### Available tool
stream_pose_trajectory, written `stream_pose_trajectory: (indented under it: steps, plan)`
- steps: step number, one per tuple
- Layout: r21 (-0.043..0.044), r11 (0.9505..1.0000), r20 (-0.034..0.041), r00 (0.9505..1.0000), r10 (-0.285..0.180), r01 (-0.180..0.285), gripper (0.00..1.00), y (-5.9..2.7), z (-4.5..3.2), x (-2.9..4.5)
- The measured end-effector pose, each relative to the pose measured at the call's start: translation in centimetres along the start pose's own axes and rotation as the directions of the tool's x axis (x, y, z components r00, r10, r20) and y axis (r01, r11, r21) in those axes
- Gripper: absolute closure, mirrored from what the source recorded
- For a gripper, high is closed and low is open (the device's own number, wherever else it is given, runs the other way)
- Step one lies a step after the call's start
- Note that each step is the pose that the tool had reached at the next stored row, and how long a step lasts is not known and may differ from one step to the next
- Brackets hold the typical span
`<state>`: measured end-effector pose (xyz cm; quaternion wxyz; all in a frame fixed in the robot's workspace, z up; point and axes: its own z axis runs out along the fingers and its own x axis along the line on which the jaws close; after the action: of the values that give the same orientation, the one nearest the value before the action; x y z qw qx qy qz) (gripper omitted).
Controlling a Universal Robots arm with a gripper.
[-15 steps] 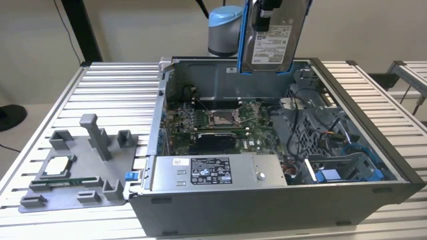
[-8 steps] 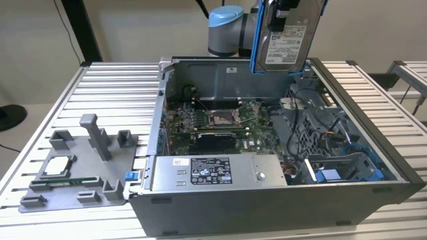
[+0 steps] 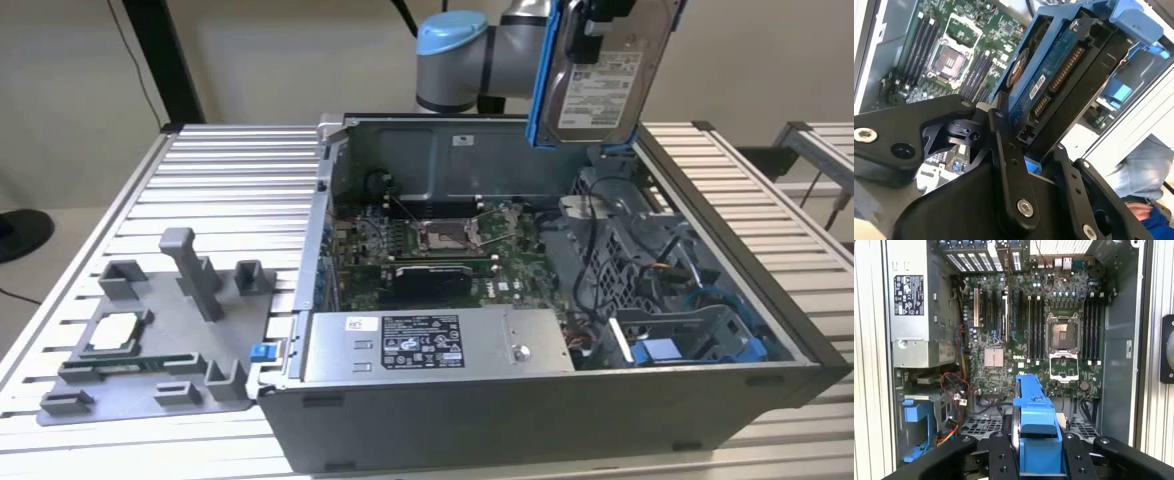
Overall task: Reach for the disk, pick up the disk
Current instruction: 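Pick up the disk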
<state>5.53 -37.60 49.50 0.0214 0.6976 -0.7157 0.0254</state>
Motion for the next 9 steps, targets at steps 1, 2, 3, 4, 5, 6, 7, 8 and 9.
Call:
stream_pose_trajectory:
  steps: [1,2,3,4,5,6,7,8,9]
  plan:
    - [0.0000,1.0000,-0.0005,1.0000,0.000,0.000,1.00,-0.33,0.00,-0.01]
    - [0.0001,1.0000,-0.0011,1.0000,0.000,0.000,1.00,-0.67,0.01,-0.02]
    - [0.0001,1.0000,-0.0017,1.0000,0.000,0.000,1.00,-0.97,0.01,-0.03]
    - [0.0002,1.0000,-0.0022,1.0000,0.000,0.000,1.00,-1.18,0.01,-0.03]
    - [0.0001,1.0000,-0.0026,1.0000,0.000,0.000,1.00,-1.35,0.02,-0.04]
    - [0.0002,1.0000,-0.0028,1.0000,0.000,0.000,1.00,-1.42,0.01,-0.04]
    - [0.0001,1.0000,-0.0029,1.0000,0.000,0.000,1.00,-1.43,0.00,-0.04]
    - [0.0001,1.0000,-0.0029,1.0000,0.000,0.000,1.00,-1.43,0.01,-0.04]
    - [0.0001,1.0000,-0.0028,1.0000,0.000,0.000,1.00,-1.44,0.01,-0.04]
